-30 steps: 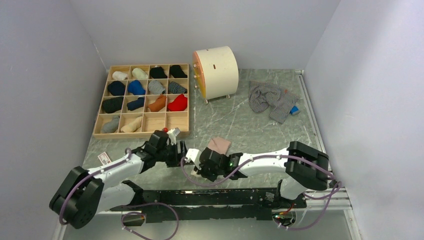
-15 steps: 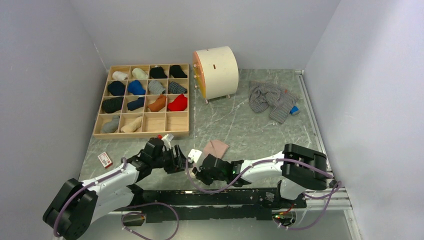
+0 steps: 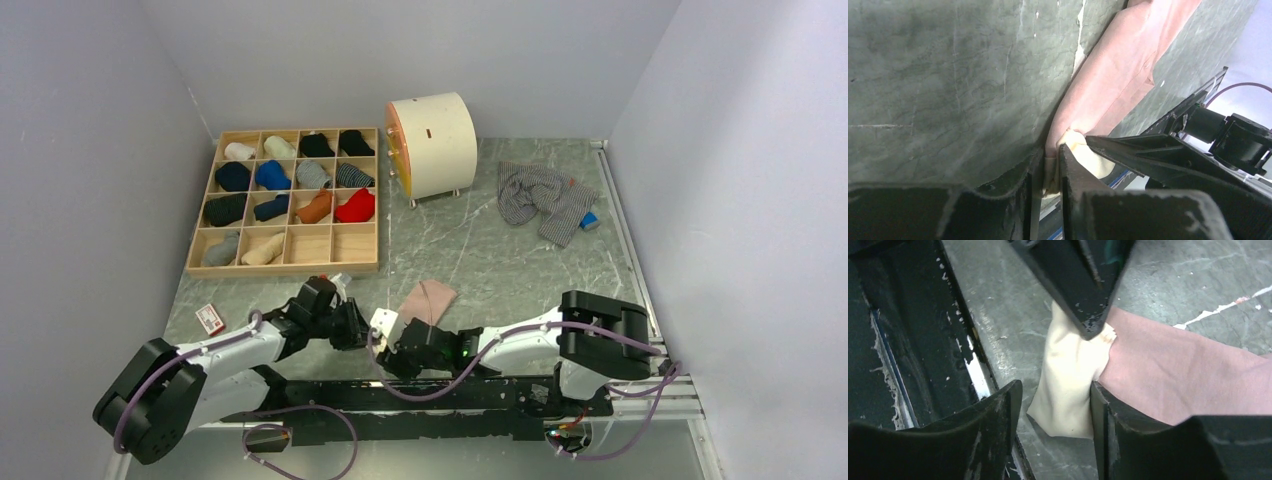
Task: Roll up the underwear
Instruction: Roll the underwear to the center of the board.
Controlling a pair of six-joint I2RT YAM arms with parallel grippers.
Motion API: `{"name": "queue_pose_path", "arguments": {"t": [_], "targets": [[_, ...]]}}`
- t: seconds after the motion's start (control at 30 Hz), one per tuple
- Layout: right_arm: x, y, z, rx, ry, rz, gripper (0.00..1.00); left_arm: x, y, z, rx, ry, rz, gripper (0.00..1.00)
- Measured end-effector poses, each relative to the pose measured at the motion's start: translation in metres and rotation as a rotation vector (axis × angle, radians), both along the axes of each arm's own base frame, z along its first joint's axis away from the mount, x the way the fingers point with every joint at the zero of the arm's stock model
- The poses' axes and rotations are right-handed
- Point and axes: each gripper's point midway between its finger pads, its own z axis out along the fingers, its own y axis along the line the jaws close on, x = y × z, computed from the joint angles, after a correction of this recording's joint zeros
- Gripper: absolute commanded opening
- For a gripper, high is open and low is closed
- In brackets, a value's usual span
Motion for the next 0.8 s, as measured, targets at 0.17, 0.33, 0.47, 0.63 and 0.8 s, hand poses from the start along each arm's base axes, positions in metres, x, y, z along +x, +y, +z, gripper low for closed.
{"name": "queue_pose_path", "arguments": {"t": [0.17, 0.33, 0.47, 0.63, 0.8], "targets": [[-0.007, -0.002, 0.002, -0.021, -0.044, 0.034, 0.71, 0.002, 0.001, 0.001, 0.038, -0.004, -0.016, 0.13], [-0.005, -0.022, 0.014, -0.046, -0.104, -0.005, 0.72, 0.004, 0.006, 0.001, 0.085, -0.007, -0.017, 0.14], [0.001, -0.028, 0.044, 0.020, -0.181, -0.078, 0.71, 0.003, 0.010, 0.002, 0.105, -0.010, -0.010, 0.13], [-0.011, -0.021, 0.055, 0.057, -0.227, -0.102, 0.67, 0.002, 0.011, 0.001, 0.107, -0.009, -0.011, 0.12], [-0.022, 0.001, 0.028, -0.021, -0.246, -0.120, 0.64, 0.002, 0.011, 0.001, 0.107, -0.008, -0.012, 0.12]]}}
